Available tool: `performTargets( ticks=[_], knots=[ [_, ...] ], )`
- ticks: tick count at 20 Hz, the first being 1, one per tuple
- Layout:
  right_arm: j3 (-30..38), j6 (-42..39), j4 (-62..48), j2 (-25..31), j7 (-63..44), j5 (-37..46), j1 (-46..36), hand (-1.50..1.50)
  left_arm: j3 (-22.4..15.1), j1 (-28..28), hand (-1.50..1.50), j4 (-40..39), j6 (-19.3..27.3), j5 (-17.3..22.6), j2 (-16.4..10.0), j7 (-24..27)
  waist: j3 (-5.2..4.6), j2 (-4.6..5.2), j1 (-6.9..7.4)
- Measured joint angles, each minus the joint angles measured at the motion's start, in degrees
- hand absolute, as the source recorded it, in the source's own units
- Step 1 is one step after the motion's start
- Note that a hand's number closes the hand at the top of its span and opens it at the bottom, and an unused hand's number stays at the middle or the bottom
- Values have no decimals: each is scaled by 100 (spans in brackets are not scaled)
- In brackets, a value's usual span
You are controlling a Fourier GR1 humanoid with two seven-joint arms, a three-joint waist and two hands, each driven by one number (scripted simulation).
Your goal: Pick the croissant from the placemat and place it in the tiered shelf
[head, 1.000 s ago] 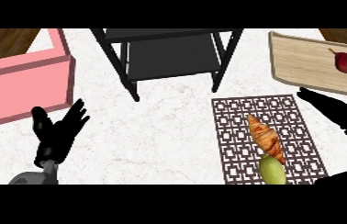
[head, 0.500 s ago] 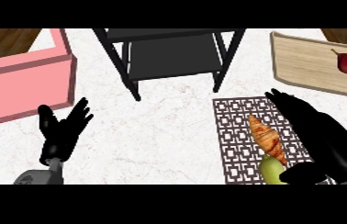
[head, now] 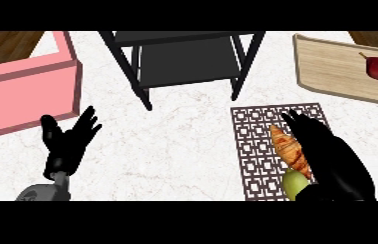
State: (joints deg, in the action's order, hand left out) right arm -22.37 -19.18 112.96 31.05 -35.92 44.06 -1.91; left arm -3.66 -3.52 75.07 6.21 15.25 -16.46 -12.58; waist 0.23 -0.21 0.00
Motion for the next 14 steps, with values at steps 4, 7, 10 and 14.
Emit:
performTargets(
  ticks=[4, 7, 10, 14],
  knots=[
    [5, 60, -103, -195, 36, 432, 68, -150, 73, 59, 0, 130, -60, -61, 43, -69, -6, 1, -1],
    [86, 90, -217, -327, 214, 684, 146, -150, 144, 84, 0, 147, -112, -136, 103, -105, -8, 4, 0],
    [86, 337, -500, -467, 467, 969, 267, -150, 196, 93, 0, 168, -156, -204, 149, -118, -5, 2, 0],
    [127, 452, -930, -745, 581, 1304, 138, -150, 270, 115, 0, 224, -242, -275, 180, -177, -11, 7, 6]
  ],
)
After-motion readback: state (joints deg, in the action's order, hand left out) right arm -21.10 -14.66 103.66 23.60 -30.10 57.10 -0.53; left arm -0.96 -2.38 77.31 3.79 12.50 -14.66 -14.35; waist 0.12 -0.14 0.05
